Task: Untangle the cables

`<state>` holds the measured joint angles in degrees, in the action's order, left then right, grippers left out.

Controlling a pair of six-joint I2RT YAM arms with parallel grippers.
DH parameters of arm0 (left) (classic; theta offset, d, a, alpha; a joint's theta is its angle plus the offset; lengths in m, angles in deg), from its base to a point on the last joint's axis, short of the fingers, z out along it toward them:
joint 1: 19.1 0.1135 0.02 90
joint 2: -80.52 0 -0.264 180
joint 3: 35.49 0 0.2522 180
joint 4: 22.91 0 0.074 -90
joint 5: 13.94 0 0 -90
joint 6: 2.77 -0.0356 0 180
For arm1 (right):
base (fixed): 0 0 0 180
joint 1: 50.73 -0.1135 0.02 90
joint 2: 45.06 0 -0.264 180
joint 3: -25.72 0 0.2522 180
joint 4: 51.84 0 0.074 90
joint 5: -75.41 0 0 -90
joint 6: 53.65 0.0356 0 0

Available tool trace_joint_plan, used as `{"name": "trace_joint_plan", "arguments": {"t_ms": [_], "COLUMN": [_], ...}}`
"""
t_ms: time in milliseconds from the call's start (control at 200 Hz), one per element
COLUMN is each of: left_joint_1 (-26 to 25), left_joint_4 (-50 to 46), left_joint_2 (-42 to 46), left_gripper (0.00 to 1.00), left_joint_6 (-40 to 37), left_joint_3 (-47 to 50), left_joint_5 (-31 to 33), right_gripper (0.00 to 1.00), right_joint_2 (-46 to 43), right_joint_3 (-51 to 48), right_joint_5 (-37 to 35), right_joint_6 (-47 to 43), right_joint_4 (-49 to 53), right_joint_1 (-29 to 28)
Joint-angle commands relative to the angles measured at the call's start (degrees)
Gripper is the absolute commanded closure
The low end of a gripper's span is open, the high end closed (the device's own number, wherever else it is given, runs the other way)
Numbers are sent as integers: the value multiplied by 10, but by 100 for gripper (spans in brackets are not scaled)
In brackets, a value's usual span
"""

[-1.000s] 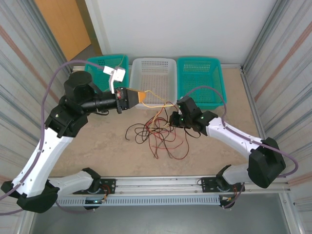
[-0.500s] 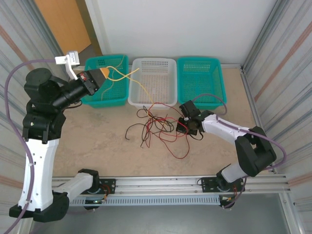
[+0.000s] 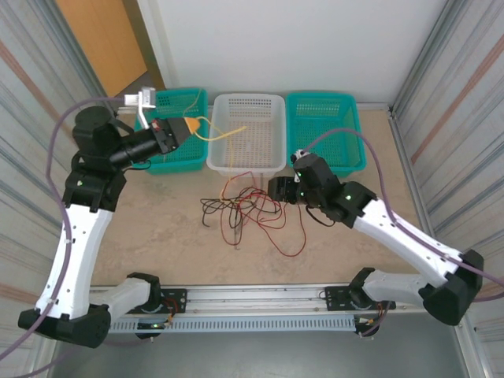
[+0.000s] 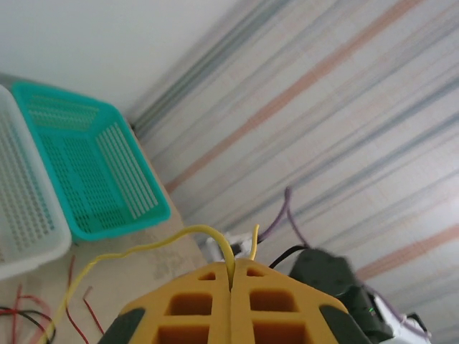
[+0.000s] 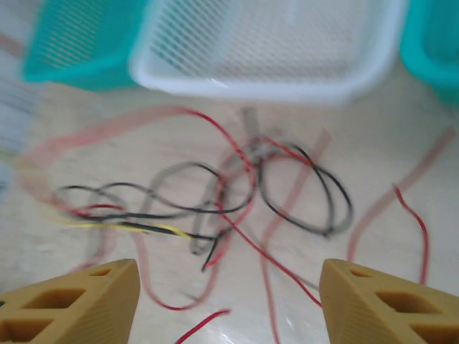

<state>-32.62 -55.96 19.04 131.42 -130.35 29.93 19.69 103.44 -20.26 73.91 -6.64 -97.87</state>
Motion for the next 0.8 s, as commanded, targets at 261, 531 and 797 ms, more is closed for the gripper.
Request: {"name": "trace_joint_plan", "arguments": {"t_ms": [261,531,797], "left_joint_1": [-88,-96,-95], "left_joint_4": [22,36,-30], "left_joint_2": [-5,-17,-35], "left_gripper": [100,100,100], "left_joint_6": [-45,-32,-95], "left_joint_3": [-59,-87,-153], "left_joint_5": [-14,-14,36], "right_gripper": [26,40,69], "right_joint_2": [78,149,158], "right_joint_3": [56,59,-48], "right_joint_5": [15,42,13], "right_joint_6": [-55,-24,31], "right_joint_4": [-142,-205,-200], "right_joint_1": [-66,-59,-56]}}
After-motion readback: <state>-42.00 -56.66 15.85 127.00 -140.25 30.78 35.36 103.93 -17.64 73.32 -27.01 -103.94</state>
